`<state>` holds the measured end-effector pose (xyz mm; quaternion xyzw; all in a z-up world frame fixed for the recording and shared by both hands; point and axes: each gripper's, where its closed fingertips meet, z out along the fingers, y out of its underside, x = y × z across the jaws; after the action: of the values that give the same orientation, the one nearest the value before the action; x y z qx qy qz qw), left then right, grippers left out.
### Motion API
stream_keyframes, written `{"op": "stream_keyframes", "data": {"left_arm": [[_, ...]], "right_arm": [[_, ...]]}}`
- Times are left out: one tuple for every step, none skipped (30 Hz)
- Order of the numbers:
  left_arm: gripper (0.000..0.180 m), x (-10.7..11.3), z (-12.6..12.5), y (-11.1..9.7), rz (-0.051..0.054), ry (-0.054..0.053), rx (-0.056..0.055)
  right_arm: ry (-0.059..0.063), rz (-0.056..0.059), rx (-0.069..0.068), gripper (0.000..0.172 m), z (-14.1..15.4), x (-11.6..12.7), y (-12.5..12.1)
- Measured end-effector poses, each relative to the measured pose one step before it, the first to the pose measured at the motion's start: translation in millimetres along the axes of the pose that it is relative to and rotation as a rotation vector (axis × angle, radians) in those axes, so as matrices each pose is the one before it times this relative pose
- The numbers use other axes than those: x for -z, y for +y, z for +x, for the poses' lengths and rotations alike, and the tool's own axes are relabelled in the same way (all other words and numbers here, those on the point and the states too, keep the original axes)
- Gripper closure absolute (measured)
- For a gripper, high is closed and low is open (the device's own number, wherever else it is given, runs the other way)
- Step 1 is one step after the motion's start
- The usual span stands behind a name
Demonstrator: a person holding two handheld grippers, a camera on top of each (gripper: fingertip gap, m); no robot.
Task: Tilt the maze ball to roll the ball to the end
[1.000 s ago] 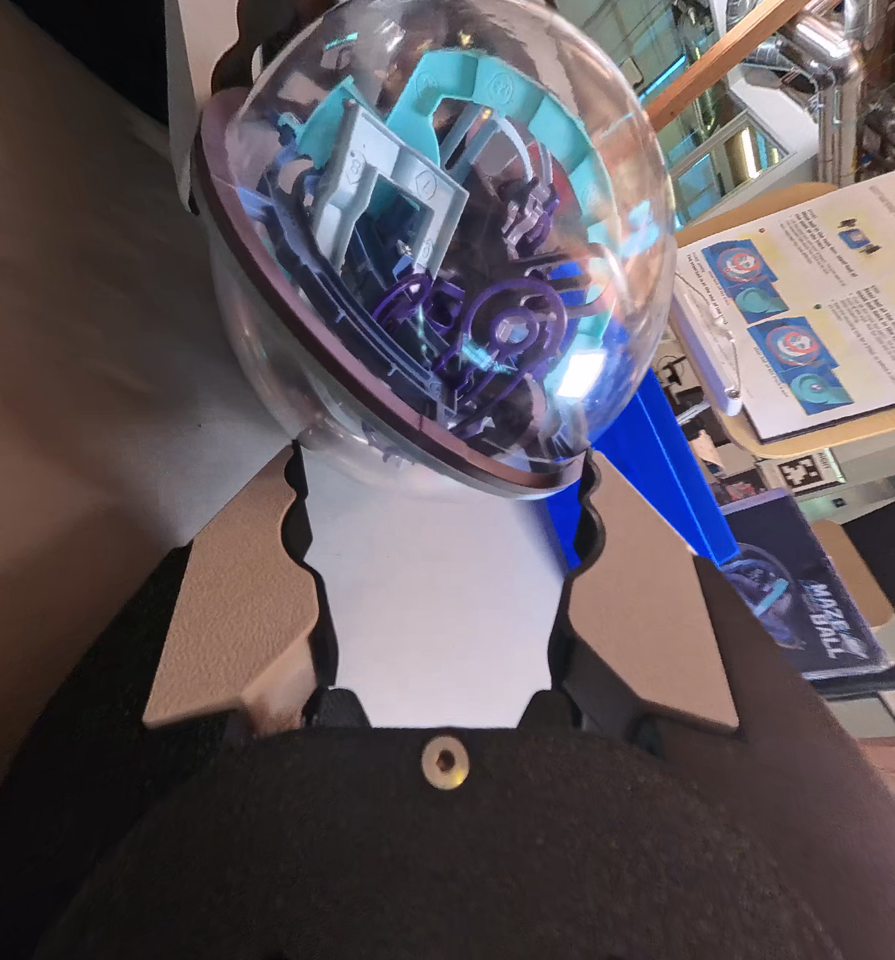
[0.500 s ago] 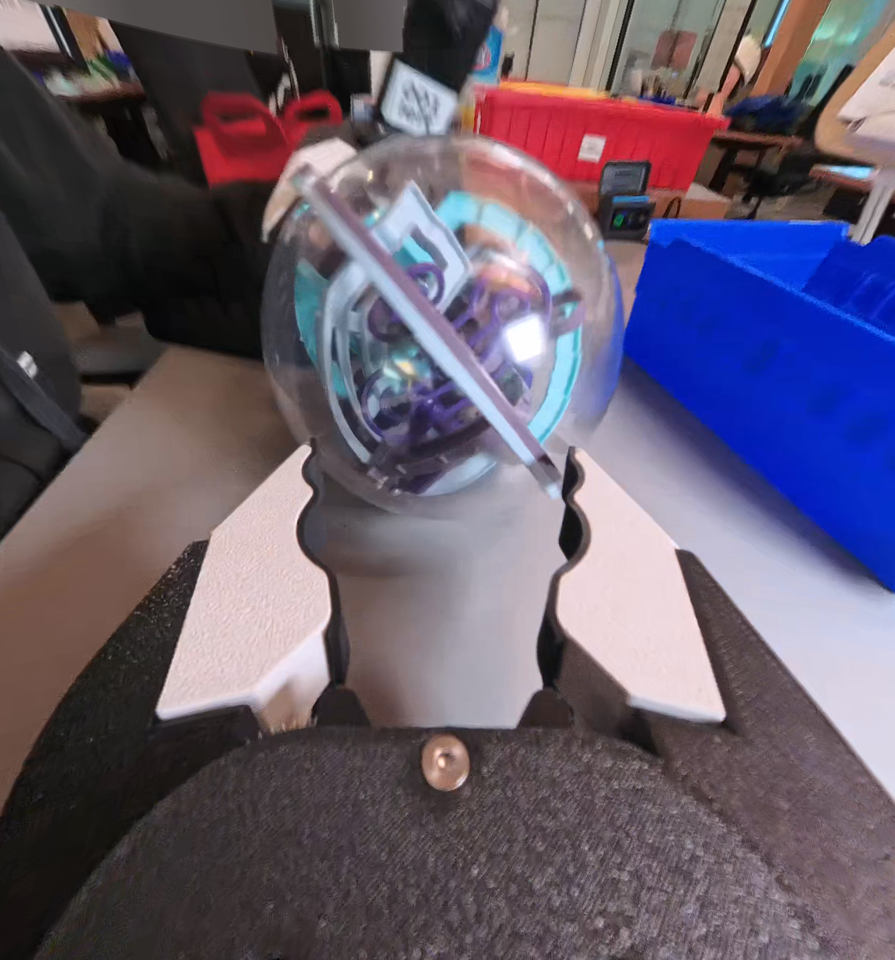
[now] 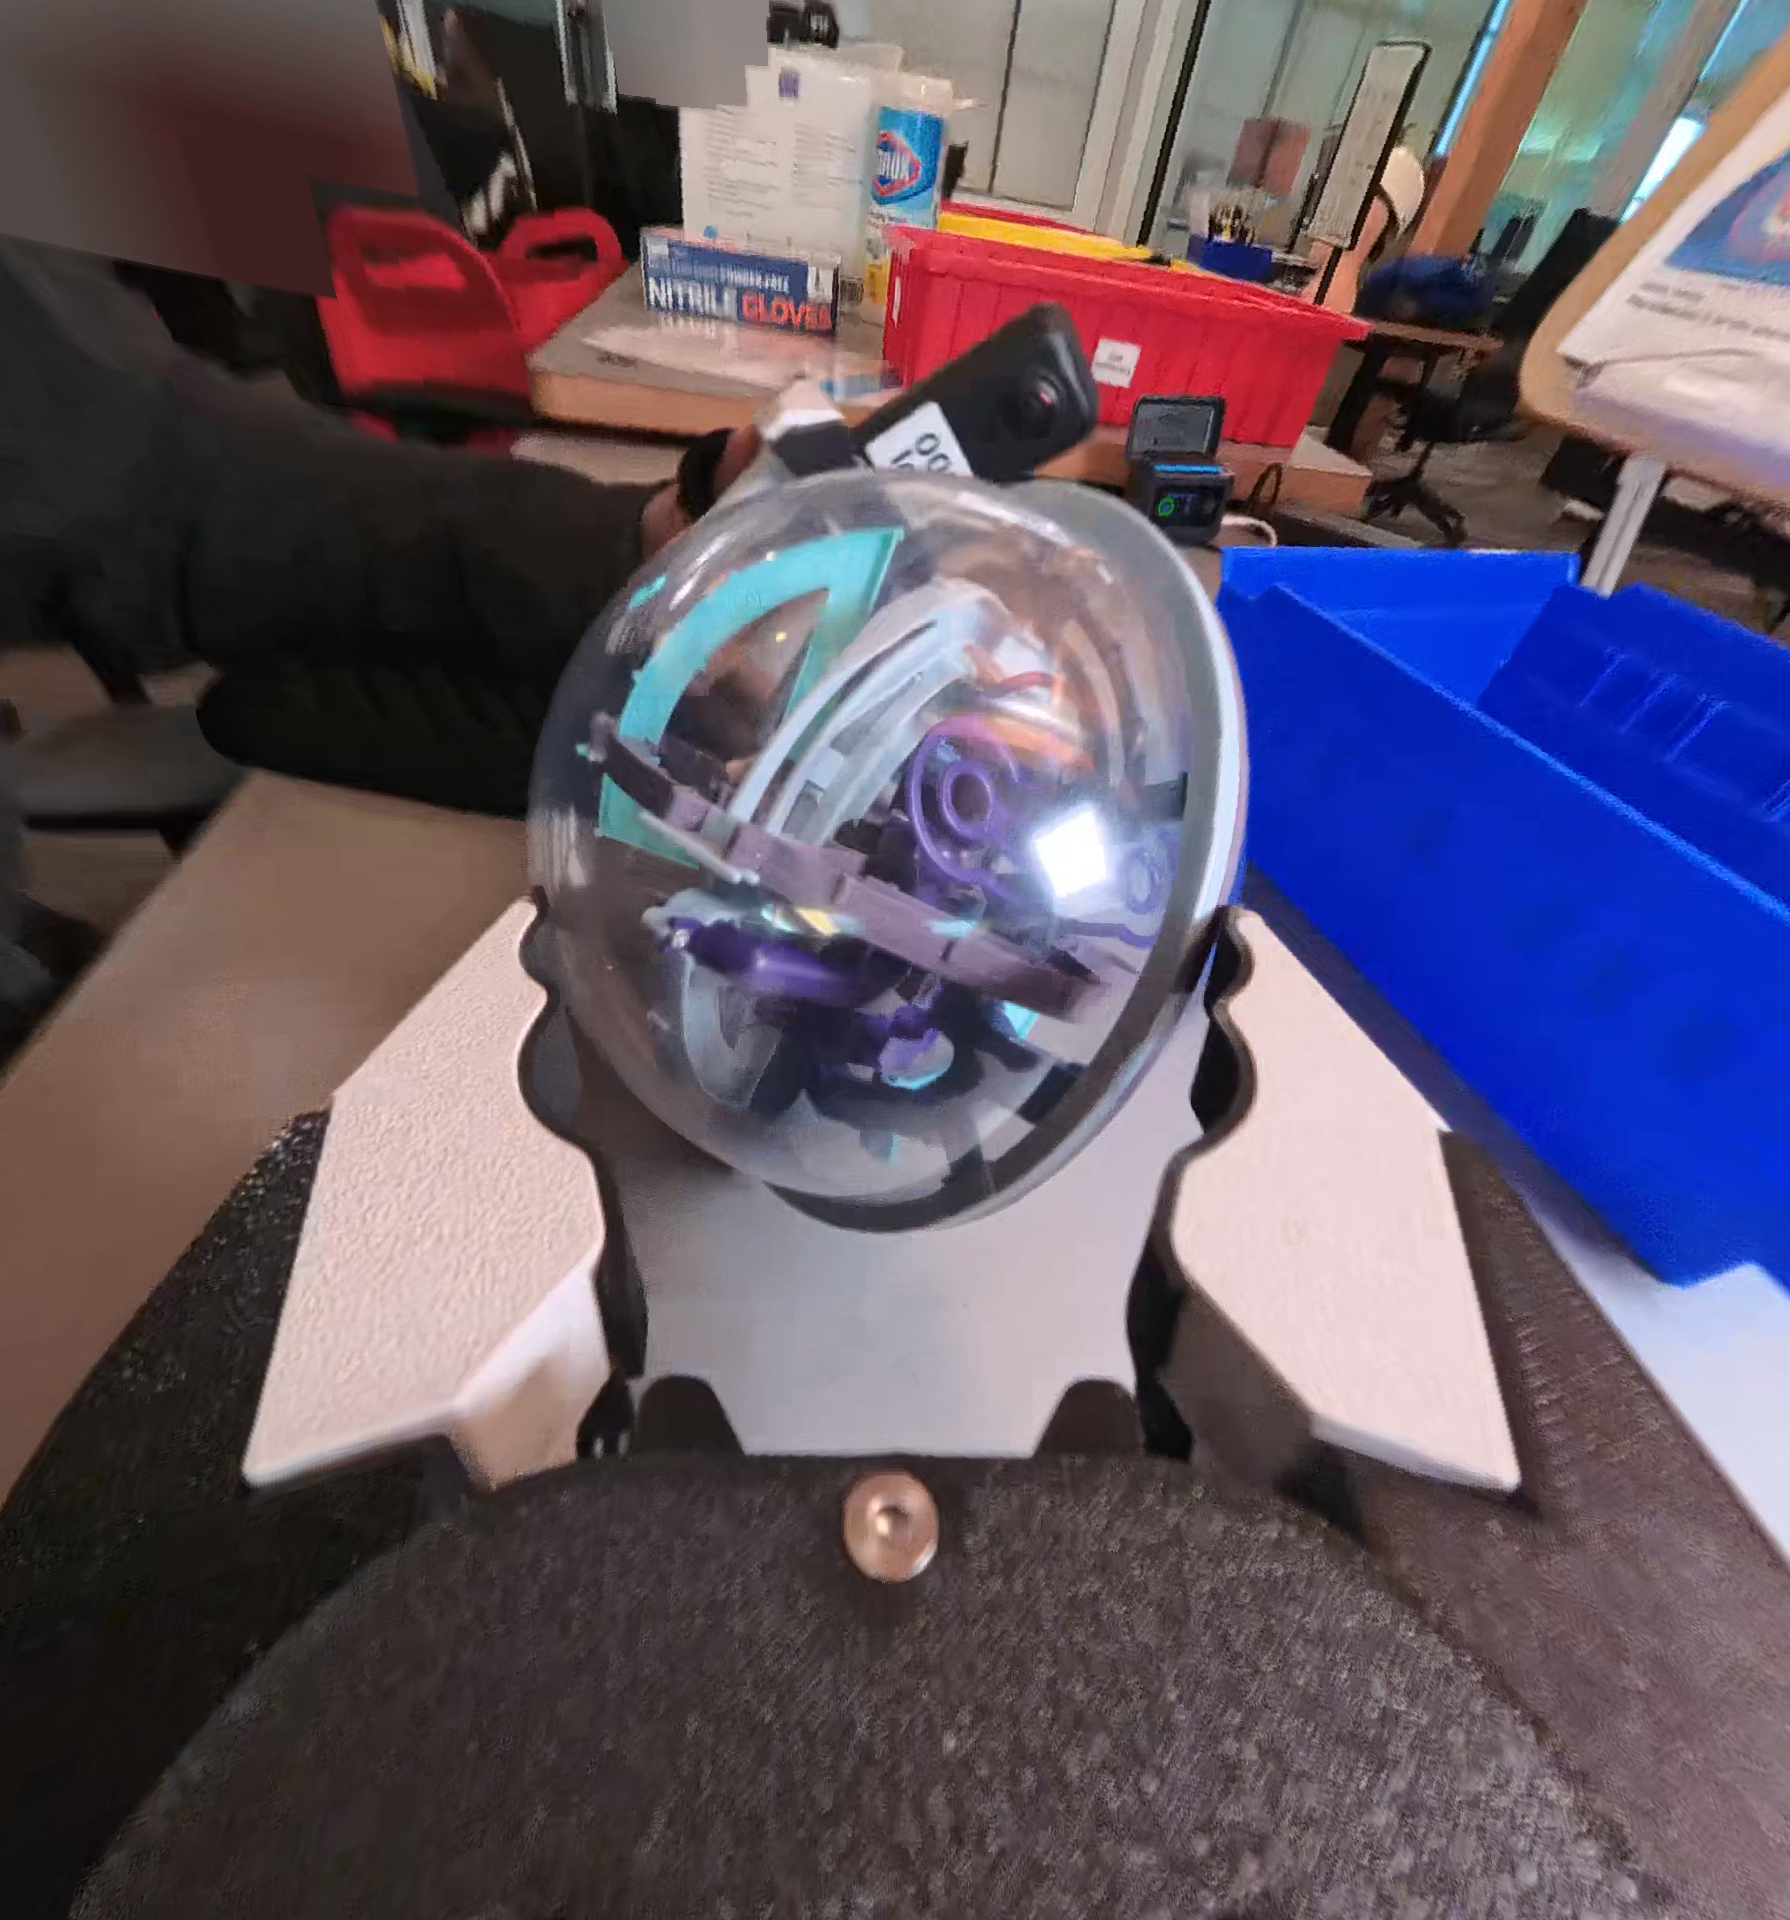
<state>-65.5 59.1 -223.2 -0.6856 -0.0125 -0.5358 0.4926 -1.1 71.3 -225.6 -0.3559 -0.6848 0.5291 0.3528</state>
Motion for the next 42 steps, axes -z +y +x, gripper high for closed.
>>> {"op": "stream_keyframes", "data": {"left_arm": [[0.035, 3.75, 8.38, -8.49, 0.0396, 0.0121, -0.0642], [0.036, 3.34, 8.66, -7.93, 0.0363, 0.0110, -0.0707], [0.036, 2.28, 8.20, -4.05, 0.0103, 0.0047, -0.0870], [0.036, 1.15, 4.77, 0.21, -0.0167, -0.0172, -0.0965], [0.035, 0.16, 2.05, 2.12, -0.0244, -0.0328, -0.0992], [0.034, -1.20, 1.51, 3.73, -0.0274, -0.0313, -0.0911], [0.033, -2.66, 1.93, 4.65, -0.0300, -0.0226, -0.0758], [0.033, -3.76, 1.18, 5.56, -0.0342, -0.0226, -0.0646], [0.031, -4.57, 0.72, 6.58, -0.0394, -0.0216, -0.0615], [0.030, -4.87, 1.70, 6.63, -0.0381, -0.0132, -0.0537], [0.028, -4.86, 2.04, 5.72, -0.0322, -0.0088, -0.0398], [0.024, -3.74, -0.44, 4.59, -0.0264, -0.0216, -0.0360], [0.024, -2.23, -0.82, 4.88, -0.0286, -0.0184, -0.0369], [0.024, -1.41, -0.32, 4.25, -0.0238, -0.0110, -0.0286], [0.025, -0.95, 0.23, 3.29, -0.0154, -0.0041, -0.0141], [0.025, -0.70, -0.04, 2.30, -0.0087, -0.0025, -0.0023], [0.026, -0.51, 0.00, 1.91, -0.0064, 0.0004, 0.0015], [0.027, -0.20, -0.60, 1.64, -0.0051, -0.0016, 0.0020], [0.029, -0.29, -1.21, 1.11, -0.0023, -0.0045, 0.0055], [0.031, -0.14, -1.00, 0.63, 0.0004, -0.0025, 0.0086], [0.032, 0.13, -0.65, 0.22, 0.0019, 0.0016, 0.0096], [0.035, 0.36, -0.80, 0.09, 0.0034, 0.0013, 0.0100], [0.037, 0.54, -0.64, -0.05, 0.0039, 0.0025, 0.0115], [0.037, 0.21, -0.13, 0.30, 0.0027, 0.0058, 0.0121], [0.037, 0.15, -0.28, 0.75, 0.0003, 0.0041, 0.0120], [0.037, 0.16, -0.37, 0.61, 0.0013, 0.0035, 0.0112], [0.037, 0.29, -0.34, 0.61, -0.0003, 0.0041, 0.0145], [0.037, 0.28, -0.53, 0.70, -0.0006, 0.0048, 0.0176], [0.037, 0.46, -0.62, 0.77, 0.0005, 0.0044, 0.0161], [0.037, 0.43, -0.73, 0.83, 0.0005, 0.0040, 0.0175], [0.037, 0.51, -0.79, 0.93, -0.0006, 0.0034, 0.0180], [0.037, 0.57, -0.89, 0.64, 0.0002, 0.0021, 0.0133], [0.037, 0.58, -0.82, 0.57, 0.0010, 0.0017, 0.0093], [0.036, 0.28, -0.77, 0.58, -0.0001, 0.0021, 0.0114], [0.036, 0.04, -0.77, 0.42, -0.0004, 0.0021, 0.0126], [0.036, 0.18, -0.87, 0.29, 0.0008, 0.0019, 0.0112], [0.036, 0.06, -0.66, 0.10, 0.0015, 0.0022, 0.0092], [0.036, 0.13, -0.73, 0.35, 0.0005, 0.0018, 0.0072], [0.035, 0.15, -0.50, 0.61, -0.0013, 0.0022, 0.0053], [0.033, 0.25, 0.23, 0.04, 0.0006, 0.0039, -0.0006], [0.032, 0.72, 0.01, -0.73, 0.0046, 0.0002, -0.0059], [0.030, 1.10, 0.29, -1.26, 0.0047, -0.0009, -0.0110]], "right_arm": [[-0.0040, 0.0086, -0.0420, 0.054, 3.73, 0.98, -1.01], [-0.0032, -0.0019, -0.0428, 0.055, 3.93, 0.54, 0.35], [-0.0037, -0.0021, -0.0423, 0.055, 3.93, 0.45, 0.23], [-0.0055, 0.0000, -0.0414, 0.056, 3.66, 0.40, 0.26], [-0.0092, -0.0022, -0.0463, 0.057, 3.23, 0.20, 0.54], [-0.0145, -0.0024, -0.0486, 0.057, 2.71, 0.27, 0.63], [-0.0183, 0.0021, -0.0457, 0.058, 1.99, -0.14, 0.36], [-0.0220, 0.0005, -0.0458, 0.060, 1.43, -0.28, 0.67], [-0.0240, -0.0048, -0.0499, 0.062, 1.10, -0.70, 1.42], [-0.0234, -0.0044, -0.0504, 0.062, 1.26, -0.89, 1.30], [-0.0190, 0.0013, -0.0448, 0.063, 1.32, -0.60, 0.63], [-0.0132, 0.0033, -0.0390, 0.062, 1.53, -0.01, 0.32], [-0.0110, 0.0047, -0.0294, 0.063, 1.00, 0.60, 0.01], [-0.0084, 0.0061, -0.0242, 0.063, 0.57, 0.96, -0.32], [-0.0055, 0.0064, -0.0223, 0.062, 0.46, 0.87, -0.54], [-0.0038, 0.0067, -0.0196, 0.063, 0.44, 0.72, -0.65], [-0.0032, 0.0072, -0.0178, 0.063, 0.49, 0.65, -0.91], [-0.0027, 0.0077, -0.0152, 0.063, 0.58, 0.43, -0.82], [-0.0024, 0.0073, -0.0117, 0.063, 0.60, 0.36, -0.64], [-0.0025, 0.0054, -0.0086, 0.063, 0.43, 0.27, -0.41], [-0.0028, 0.0037, -0.0054, 0.063, 0.14, 0.32, -0.11], [-0.0030, 0.0032, -0.0020, 0.064, -0.07, 0.35, 0.01], [-0.0026, 0.0034, 0.0014, 0.064, -0.18, 0.32, 0.01], [-0.0010, 0.0034, 0.0038, 0.065, -0.11, 0.15, -0.02], [0.0002, 0.0043, 0.0067, 0.066, -0.01, 0.27, -0.31], [0.0021, 0.0062, 0.0115, 0.067, -0.08, 0.31, -0.72], [0.0042, 0.0084, 0.0167, 0.068, 0.07, 0.73, -1.29], [0.0062, 0.0099, 0.0220, 0.069, -0.04, 1.03, -1.50], [0.0037, 0.0112, 0.0314, 0.067, -0.94, 1.36, -1.81], [0.0012, 0.0099, 0.0432, 0.065, -1.95, 1.57, -1.27], [0.0096, 0.0014, 0.0515, 0.063, -1.26, 1.23, 0.02], [0.0165, -0.0079, 0.0587, 0.061, -0.54, 0.83, 1.44], [0.0172, -0.0092, 0.0600, 0.060, -0.79, 0.41, 1.98], [0.0177, -0.0078, 0.0559, 0.059, -0.88, -0.12, 1.99], [0.0155, -0.0108, 0.0507, 0.059, -1.17, -0.70, 2.46], [0.0101, -0.0141, 0.0447, 0.058, -1.84, -1.20, 2.91], [0.0087, -0.0170, 0.0382, 0.057, -1.71, -1.33, 3.35], [0.0115, -0.0190, 0.0313, 0.056, -0.81, -1.51, 3.62], [0.0129, -0.0190, 0.0273, 0.056, -0.13, -1.51, 3.77], [0.0117, -0.0158, 0.0237, 0.056, -0.03, -1.17, 3.34], [0.0111, -0.0132, 0.0180, 0.056, 0.22, -1.12, 2.90], [0.0074, -0.0121, 0.0146, 0.057, -0.06, -0.85, 2.45]]}}
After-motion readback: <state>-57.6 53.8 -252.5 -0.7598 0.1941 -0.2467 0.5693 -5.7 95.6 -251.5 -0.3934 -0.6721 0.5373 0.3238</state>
